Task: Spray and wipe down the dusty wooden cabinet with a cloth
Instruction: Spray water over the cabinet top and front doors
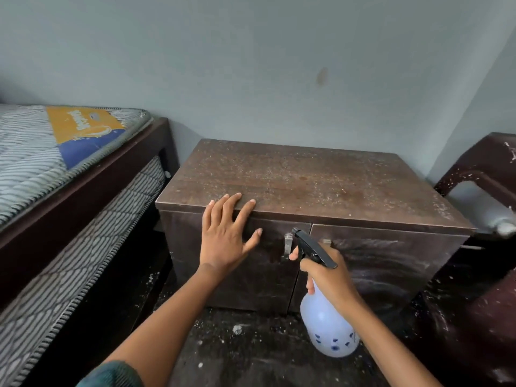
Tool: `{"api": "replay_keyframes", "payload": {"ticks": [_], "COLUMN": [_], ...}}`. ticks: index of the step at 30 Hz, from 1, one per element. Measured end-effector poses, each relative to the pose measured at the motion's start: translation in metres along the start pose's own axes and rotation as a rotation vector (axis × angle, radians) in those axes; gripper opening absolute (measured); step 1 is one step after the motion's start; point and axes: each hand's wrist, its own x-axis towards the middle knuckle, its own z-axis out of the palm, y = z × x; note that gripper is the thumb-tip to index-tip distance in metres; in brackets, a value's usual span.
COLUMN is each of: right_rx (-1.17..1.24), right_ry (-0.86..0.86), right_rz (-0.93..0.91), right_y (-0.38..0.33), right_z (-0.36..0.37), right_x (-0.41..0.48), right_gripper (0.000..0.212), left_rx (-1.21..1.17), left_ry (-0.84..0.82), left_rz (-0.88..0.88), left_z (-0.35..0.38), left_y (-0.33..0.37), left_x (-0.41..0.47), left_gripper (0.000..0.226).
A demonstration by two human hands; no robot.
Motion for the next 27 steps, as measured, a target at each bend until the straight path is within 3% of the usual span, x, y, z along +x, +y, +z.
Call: {"api": "replay_keyframes", "payload": {"ticks": [8,13,17,21,27], "right_rx": [0.033,0.009,-0.163,-0.241,-0.373], "right_ry": [-0.077,-0.108,-0.109,-0.032,0.054], "right_rz": [0.016,-0.023,-0.200,-0.292,-0.351], "right_y": [0.036,0.045,0.043,0.042,0.045], "right_z": [0.031,0.053,0.077,0.094,0.102], "right_x": [-0.027,-0.036,-0.034,-0.028,-0.026], "right_gripper": [0.018,0.014,0.011,0.007,0.036], "left_rx": [-0.084,-0.272,-0.673,-0.832,-0.999], "left_ry": [-0.049,-0.058,-0.187,-0.160,-0.171], "left_rz": [-0.008,-0.422,-0.854,-0.866,-0.979], "left_z": [-0.021,-0.036,-0.030,-0.031,-0.031], "left_y": [0.002,-0.014,-0.050,-0.065,-0.071], "left_x": [-0.019,-0.101,-0.140,-0.136,-0.134], "left_gripper": [0.067,0.043,0.019,0.015,0.028]}}
